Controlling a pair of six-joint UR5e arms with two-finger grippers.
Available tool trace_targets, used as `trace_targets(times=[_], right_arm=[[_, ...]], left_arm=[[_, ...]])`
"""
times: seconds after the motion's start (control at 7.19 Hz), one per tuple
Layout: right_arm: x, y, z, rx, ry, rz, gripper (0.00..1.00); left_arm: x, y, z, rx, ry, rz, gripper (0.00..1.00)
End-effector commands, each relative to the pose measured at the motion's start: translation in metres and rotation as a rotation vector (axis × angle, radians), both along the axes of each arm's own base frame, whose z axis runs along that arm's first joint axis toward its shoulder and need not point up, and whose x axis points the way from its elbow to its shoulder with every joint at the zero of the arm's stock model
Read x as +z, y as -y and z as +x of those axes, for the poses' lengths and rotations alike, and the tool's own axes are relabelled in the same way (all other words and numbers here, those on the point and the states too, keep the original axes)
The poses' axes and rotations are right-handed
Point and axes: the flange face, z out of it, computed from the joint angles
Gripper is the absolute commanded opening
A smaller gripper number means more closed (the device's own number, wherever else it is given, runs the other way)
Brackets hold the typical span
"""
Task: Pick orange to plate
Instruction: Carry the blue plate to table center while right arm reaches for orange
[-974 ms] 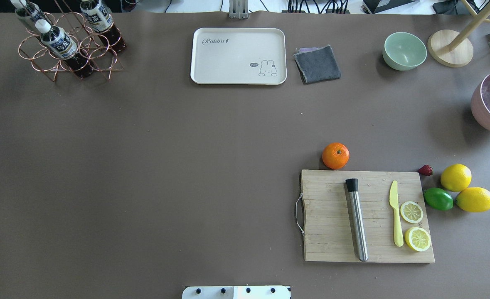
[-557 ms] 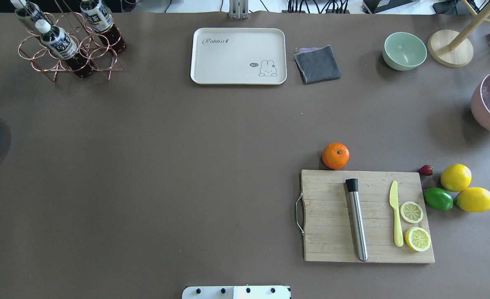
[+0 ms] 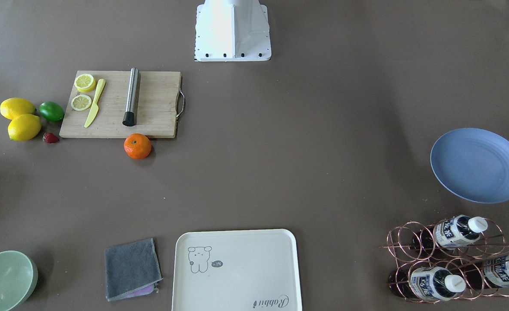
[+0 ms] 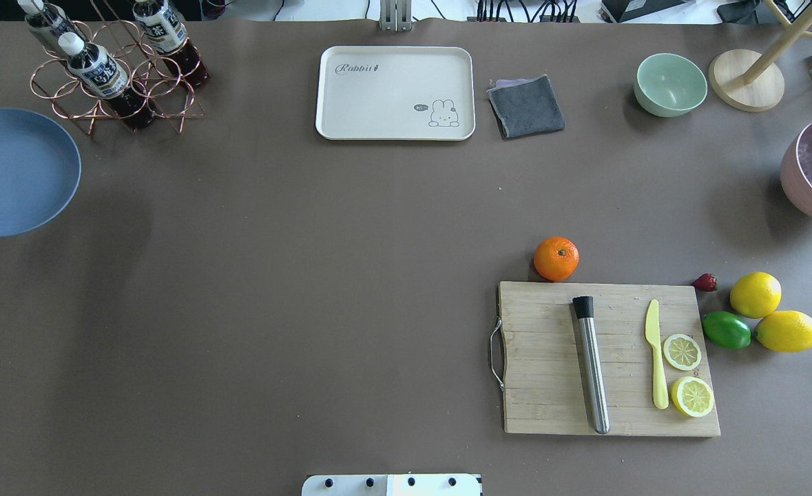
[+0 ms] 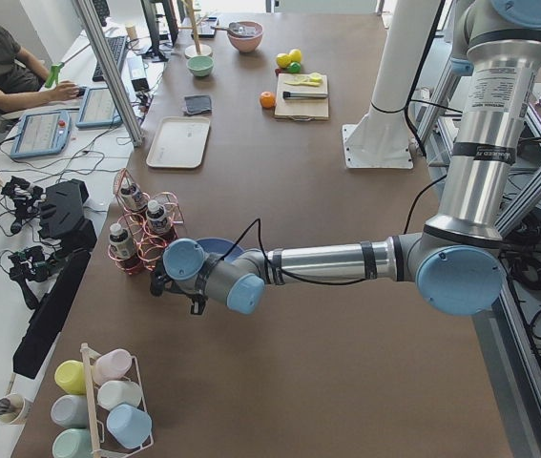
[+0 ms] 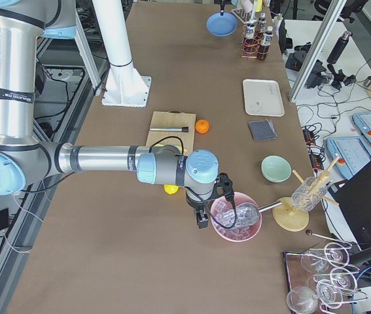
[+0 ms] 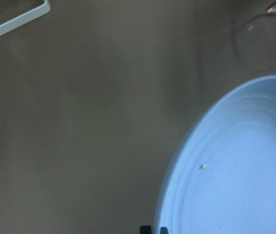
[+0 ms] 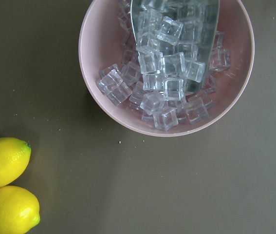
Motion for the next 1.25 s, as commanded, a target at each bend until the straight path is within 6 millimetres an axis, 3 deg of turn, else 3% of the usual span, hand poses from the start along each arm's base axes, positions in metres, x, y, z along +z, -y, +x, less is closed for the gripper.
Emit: trace_targets(times=[0.0,0.14,0.56,0.83,0.97,1.11], right_arm=[[-0.029,0.028,-0.023,0.027,0.039,-0.022,1.0],[-0.051,0.043,-0.047,0.029,0.049,-0.036,1.0],[-0.138,0.083,-0.131,0.075,0.071,-0.095,1.0],[-0.206,0.092,-0.204,0.077,0.08,-0.104,1.0],[-0.232,0.093,-0.241,0.085,0.066,-0.112,1.0],[-0.257,0.094,-0.274,0.1,0.066,-0.131,1.0]], left_arm=[[-0.111,-0.024,0.083,-0.004,-0.086,-0.071,0.0],[-0.162,-0.041,0.135,-0.032,-0.086,-0.105,0.0],[-0.267,-0.09,0.285,-0.079,-0.116,-0.168,0.0],[-0.303,-0.136,0.376,-0.073,-0.123,-0.185,0.0],[-0.316,-0.155,0.412,-0.062,-0.121,-0.168,0.0],[-0.319,-0.16,0.434,-0.053,-0.116,-0.171,0.0]])
